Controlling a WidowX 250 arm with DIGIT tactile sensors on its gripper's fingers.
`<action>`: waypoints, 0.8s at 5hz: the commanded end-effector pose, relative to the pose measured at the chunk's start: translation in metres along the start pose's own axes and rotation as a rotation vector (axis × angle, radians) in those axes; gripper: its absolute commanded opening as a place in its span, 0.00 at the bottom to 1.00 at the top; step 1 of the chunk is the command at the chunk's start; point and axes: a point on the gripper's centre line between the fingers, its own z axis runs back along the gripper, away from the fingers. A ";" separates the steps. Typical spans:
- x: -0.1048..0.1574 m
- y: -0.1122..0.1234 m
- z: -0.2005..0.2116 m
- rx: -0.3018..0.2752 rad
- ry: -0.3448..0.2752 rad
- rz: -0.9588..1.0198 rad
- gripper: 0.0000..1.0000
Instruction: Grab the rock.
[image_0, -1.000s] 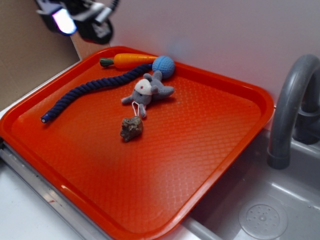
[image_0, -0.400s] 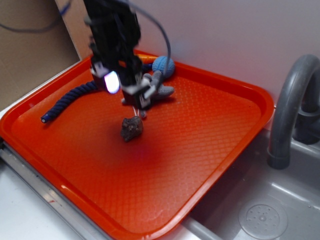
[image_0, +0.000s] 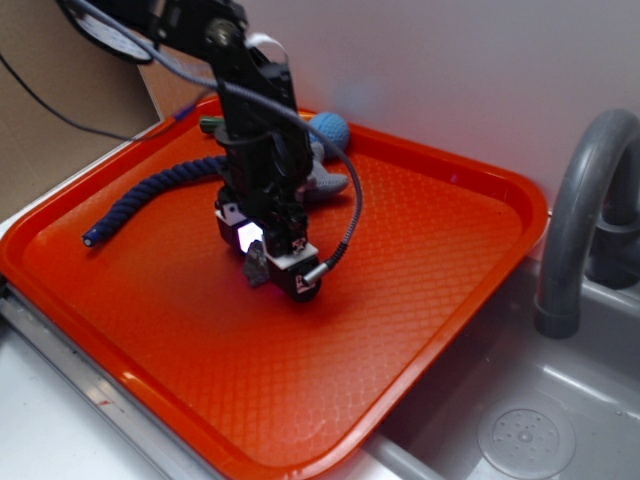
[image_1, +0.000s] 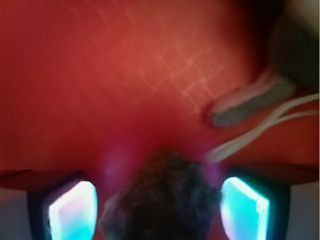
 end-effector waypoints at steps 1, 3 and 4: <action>0.000 0.012 -0.006 0.023 0.001 -0.015 0.00; -0.015 0.048 0.075 0.006 -0.184 -0.005 0.00; -0.031 0.075 0.126 -0.014 -0.285 0.060 0.00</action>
